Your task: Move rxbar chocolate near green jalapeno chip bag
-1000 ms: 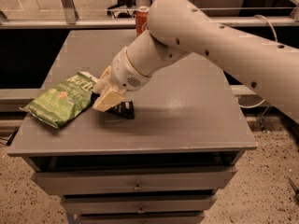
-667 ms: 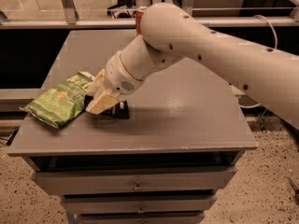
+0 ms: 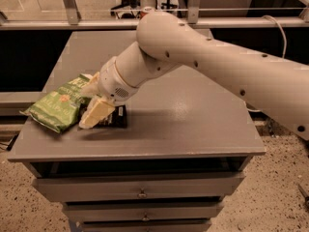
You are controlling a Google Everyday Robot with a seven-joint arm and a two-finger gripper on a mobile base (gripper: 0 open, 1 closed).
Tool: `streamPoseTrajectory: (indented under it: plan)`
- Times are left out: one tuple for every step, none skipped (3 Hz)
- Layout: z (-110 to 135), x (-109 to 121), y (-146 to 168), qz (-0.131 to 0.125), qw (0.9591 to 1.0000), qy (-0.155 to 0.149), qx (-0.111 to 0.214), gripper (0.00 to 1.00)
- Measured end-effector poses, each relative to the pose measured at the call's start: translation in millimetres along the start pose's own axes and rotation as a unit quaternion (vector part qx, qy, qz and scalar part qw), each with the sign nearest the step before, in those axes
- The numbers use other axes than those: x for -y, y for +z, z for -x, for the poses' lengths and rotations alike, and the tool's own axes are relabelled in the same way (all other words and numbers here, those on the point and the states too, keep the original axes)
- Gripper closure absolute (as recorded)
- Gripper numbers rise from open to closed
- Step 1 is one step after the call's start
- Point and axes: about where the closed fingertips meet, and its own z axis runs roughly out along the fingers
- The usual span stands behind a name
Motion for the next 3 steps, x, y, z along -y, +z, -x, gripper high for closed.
streamPoseTrajectory:
  plan:
    - [5,7,-5,-0.012,0.9999,-0.005,0.009,0.00]
    - [3,15,-29,-0.033,0.9993,-0.014,0.013,0.00]
    - [-8,22,-76,-0.055,0.9978,-0.023,0.029,0.00]
